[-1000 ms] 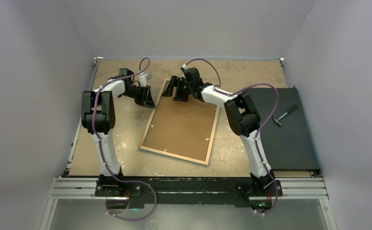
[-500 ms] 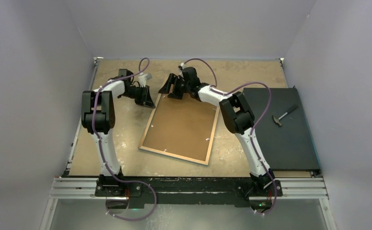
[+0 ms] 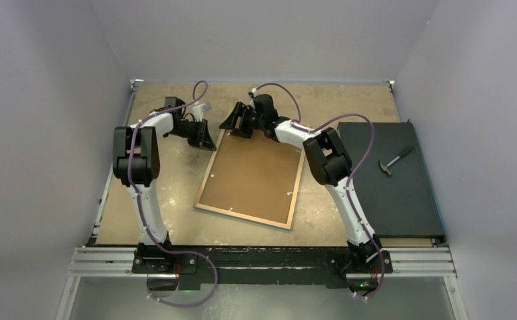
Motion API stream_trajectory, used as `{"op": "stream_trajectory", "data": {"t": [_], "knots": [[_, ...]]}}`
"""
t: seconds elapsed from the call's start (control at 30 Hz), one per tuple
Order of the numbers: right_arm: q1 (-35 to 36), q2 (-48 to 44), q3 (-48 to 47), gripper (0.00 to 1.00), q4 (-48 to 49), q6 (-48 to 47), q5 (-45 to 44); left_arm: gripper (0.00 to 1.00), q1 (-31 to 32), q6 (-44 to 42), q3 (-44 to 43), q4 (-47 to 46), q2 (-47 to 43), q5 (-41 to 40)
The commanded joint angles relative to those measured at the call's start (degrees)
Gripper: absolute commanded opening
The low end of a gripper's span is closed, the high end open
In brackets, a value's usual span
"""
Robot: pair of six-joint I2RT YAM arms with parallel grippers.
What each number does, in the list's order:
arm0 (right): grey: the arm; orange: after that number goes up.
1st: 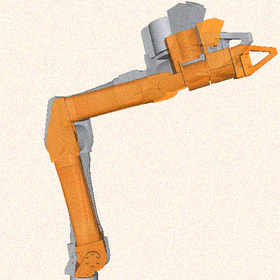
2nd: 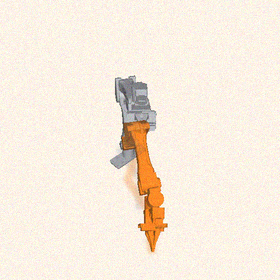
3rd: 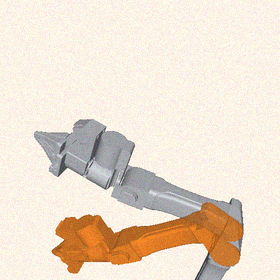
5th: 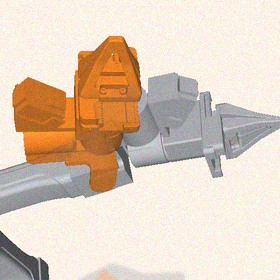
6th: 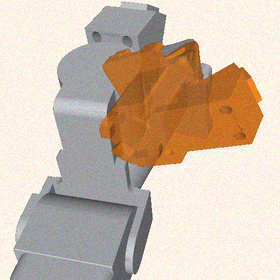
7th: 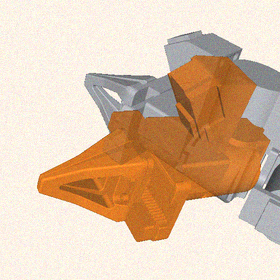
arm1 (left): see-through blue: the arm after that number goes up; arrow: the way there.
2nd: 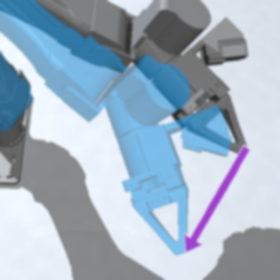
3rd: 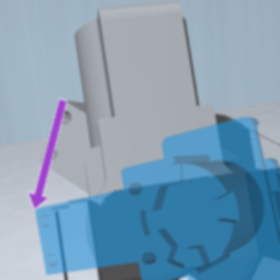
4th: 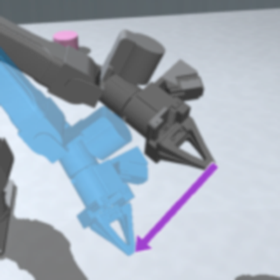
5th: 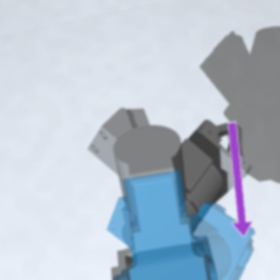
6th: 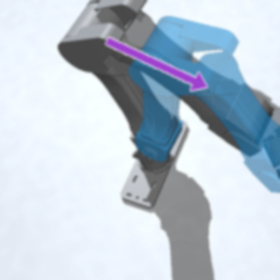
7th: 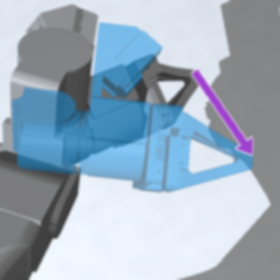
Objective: Put the photo into the frame
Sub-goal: Install the photo frame at the center of the board.
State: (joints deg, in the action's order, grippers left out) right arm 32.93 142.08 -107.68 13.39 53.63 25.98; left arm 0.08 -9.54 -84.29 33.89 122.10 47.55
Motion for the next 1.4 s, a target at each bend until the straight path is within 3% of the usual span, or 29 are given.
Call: {"op": "stream_trajectory", "data": {"t": [0.0, 0.67, 1.07, 1.37], "knots": [[0.5, 2.1, -0.8, 0.69, -0.5, 1.0, 0.8, 0.08, 1.9, -1.4, 1.9, -0.3, 0.1, -3.0], [1.7, 5.0, -3.2, 0.66, 1.4, 3.8, 2.6, 0.08, 2.2, -2.1, 2.2, 0.2, -0.3, -3.5], [4.2, 3.6, -2.7, 0.65, -3.4, 1.3, 2.1, 0.07, 2.1, -2.6, 2.3, 0.5, -0.9, -3.9], [0.0, 0.8, -2.2, 0.69, -5.3, -2.9, 1.7, 0.06, 1.9, -3.3, 2.7, 1.0, -2.1, -4.4]]}}
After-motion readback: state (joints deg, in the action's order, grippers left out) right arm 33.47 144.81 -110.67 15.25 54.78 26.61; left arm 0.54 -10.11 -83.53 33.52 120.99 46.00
